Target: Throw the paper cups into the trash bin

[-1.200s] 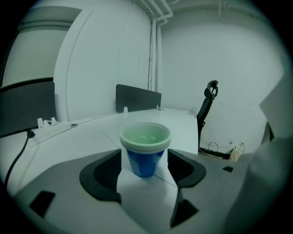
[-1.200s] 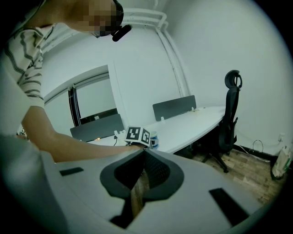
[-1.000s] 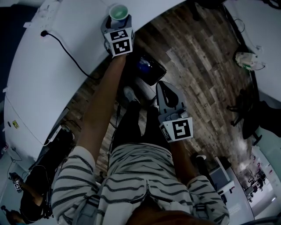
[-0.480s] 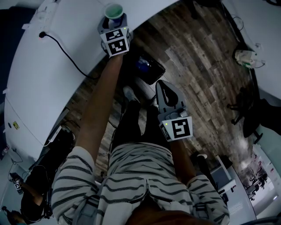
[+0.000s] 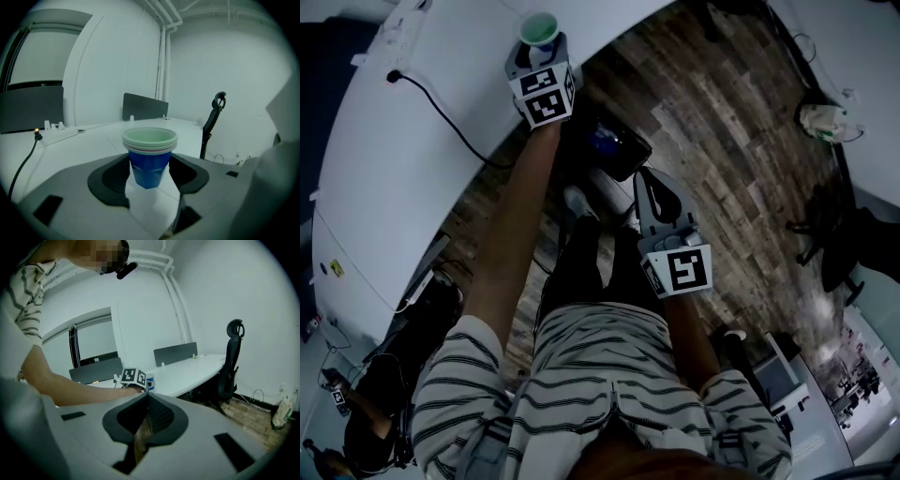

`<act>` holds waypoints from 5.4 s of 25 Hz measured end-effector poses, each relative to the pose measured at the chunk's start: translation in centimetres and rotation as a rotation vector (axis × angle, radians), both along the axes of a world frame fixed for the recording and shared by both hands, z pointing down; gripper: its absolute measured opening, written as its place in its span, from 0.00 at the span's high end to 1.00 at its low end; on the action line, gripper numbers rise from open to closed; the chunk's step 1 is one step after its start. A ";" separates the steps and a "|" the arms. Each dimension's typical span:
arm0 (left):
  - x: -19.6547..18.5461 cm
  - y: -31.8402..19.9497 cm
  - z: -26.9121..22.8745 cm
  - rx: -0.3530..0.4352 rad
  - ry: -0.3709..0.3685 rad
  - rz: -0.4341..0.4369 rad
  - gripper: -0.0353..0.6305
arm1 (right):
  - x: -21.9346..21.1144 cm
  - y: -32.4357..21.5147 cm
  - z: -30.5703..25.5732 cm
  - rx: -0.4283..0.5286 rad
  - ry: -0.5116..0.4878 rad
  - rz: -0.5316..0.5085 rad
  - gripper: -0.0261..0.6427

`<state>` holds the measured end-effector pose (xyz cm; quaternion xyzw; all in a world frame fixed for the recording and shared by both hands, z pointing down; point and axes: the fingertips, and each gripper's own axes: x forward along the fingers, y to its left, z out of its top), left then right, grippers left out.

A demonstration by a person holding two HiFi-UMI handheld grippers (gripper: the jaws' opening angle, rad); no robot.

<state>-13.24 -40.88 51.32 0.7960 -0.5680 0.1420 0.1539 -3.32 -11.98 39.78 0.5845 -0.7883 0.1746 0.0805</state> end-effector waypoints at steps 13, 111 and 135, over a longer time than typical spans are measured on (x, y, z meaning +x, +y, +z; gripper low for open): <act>0.1 3.0 -4.7 0.050 0.021 0.007 0.53 | 0.6 1.4 -2.5 0.056 -0.007 0.013 0.94; 7.5 34.6 -19.4 0.079 0.084 0.340 0.53 | 8.5 9.3 -10.4 0.150 -0.001 0.103 0.94; 7.4 36.2 -9.3 -0.122 0.049 0.416 0.53 | 8.3 10.2 -1.1 -0.029 -0.026 0.172 0.94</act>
